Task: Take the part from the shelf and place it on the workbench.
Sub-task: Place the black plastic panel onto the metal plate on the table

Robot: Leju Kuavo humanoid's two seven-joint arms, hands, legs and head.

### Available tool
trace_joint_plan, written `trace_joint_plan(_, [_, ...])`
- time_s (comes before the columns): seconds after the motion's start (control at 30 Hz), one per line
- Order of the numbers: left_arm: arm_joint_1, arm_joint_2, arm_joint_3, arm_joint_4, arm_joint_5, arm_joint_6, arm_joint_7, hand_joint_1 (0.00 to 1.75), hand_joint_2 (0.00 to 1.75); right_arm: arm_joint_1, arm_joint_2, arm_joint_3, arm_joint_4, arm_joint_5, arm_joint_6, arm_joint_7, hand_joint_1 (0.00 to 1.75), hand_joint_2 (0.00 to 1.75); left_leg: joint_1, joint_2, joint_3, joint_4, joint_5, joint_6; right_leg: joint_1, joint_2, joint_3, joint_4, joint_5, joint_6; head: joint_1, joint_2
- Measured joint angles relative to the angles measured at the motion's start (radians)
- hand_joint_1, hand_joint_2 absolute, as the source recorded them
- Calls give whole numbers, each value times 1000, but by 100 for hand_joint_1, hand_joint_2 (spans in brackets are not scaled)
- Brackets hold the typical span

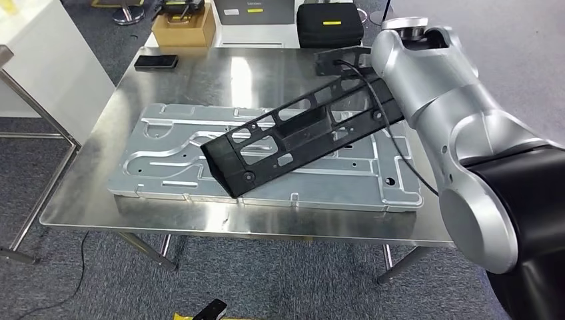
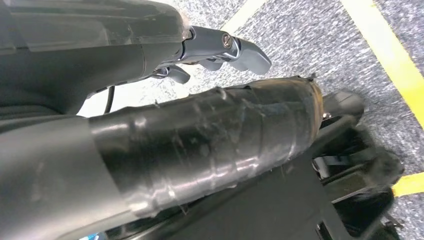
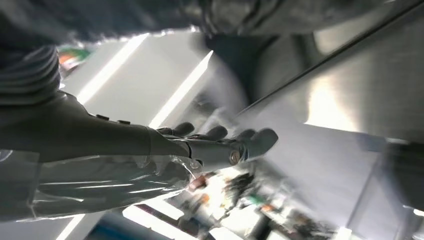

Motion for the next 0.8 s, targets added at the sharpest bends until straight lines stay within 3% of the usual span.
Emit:
trace_joint_plan(0.07, [1, 0, 2, 0, 1, -1, -1, 0, 0, 0, 4, -43, 1, -27, -17, -4, 0, 0, 2, 0, -43, 86, -20, -5, 0, 0, 0, 4, -2, 0, 0, 0])
trace_joint_plan(0.1, [2, 0, 2, 0, 1, -1, -2, 0, 0, 0, 4, -58, 1, -32, -20, -5, 0, 0, 3, 0, -37, 72, -2, -6, 0, 0, 0, 6, -4, 2, 0, 0])
trace_joint_plan(0.17, [3, 1, 2, 0, 0, 0, -3, 0, 0, -1, 4, -75, 1, -30, -23, -6, 0, 0, 4, 1, 23, -55, 65, -4, 0, 0, 1, 11, -9, 6, 0, 0])
trace_joint_plan(0.23, [4, 1, 2, 0, 0, 0, -4, 0, 0, -2, 2, -91, 0, -34, -36, -4, 0, 0, 1, 1, 79, -166, 100, 2, 3, 0, -2, 17, -12, 14, 0, 0])
trace_joint_plan(0.33, [6, 1, 3, 0, -1, 0, -6, 0, 0, -3, 0, -124, 0, -43, -56, -5, 0, 0, -2, 0, 90, -188, 101, 17, 6, 2, -5, 18, -12, 29, 1, 0])
trace_joint_plan(0.4, [6, 1, 3, 0, -1, 0, -6, 0, 0, -4, -2, -135, 0, -66, -67, -11, 0, 0, 1, 1, 93, -195, 106, 29, 4, 1, -13, 37, -29, 39, 1, 0])
trace_joint_plan(0.43, [5, 1, 3, 0, 0, 0, -6, 0, 0, -6, -3, -144, 0, -83, -70, -16, 0, 0, 2, 2, 94, -199, 108, 35, 2, 1, -28, 72, -52, 44, 2, 0])
trace_joint_plan(0.53, [5, 1, 4, 0, 1, 0, -6, 0, 0, -4, -5, -174, 0, -104, -69, -27, 0, 0, 2, 3, 94, -199, 108, 42, -1, 1, -114, 259, -138, 53, 2, 0])
trace_joint_plan(0.57, [6, 2, 5, 0, 2, 0, -6, 0, 0, -3, -5, -180, 1, -103, -67, -28, 0, 0, 2, 2, 95, -198, 108, 43, -1, 1, -133, 296, -145, 54, 2, 0])
trace_joint_plan(0.6, [7, 2, 5, 0, 2, 1, -6, 0, 0, -2, -6, -185, 2, -101, -66, -27, 0, 0, 2, 2, 95, -197, 107, 43, -1, 1, -133, 293, -130, 53, 2, 0])
trace_joint_plan(0.63, [8, 2, 6, 0, 1, 2, -6, 0, 0, -2, -7, -188, 3, -101, -64, -27, 0, 0, 2, 1, 96, -196, 106, 42, -1, 1, -114, 249, -99, 50, 2, 0])
trace_joint_plan(0.7, [9, 2, 7, 0, 0, 6, -6, 0, 0, -4, -7, -195, 3, -102, -60, -28, 0, 0, 0, 0, 96, -193, 102, 37, 2, 1, -46, 107, -32, 42, 2, 0])
trace_joint_plan(0.77, [9, 1, 7, 0, -2, 12, -4, 0, 0, -6, -7, -198, 3, -101, -59, -29, 0, 0, -2, 0, 94, -192, 102, 29, 8, 1, -8, 24, -10, 33, 2, 0])
trace_joint_plan(0.8, [9, 1, 7, 0, -2, 14, -3, 0, 0, -6, -7, -199, 3, -100, -61, -30, 0, 0, -2, 0, 93, -193, 103, 25, 11, 2, -5, 19, -13, 30, 1, 0])
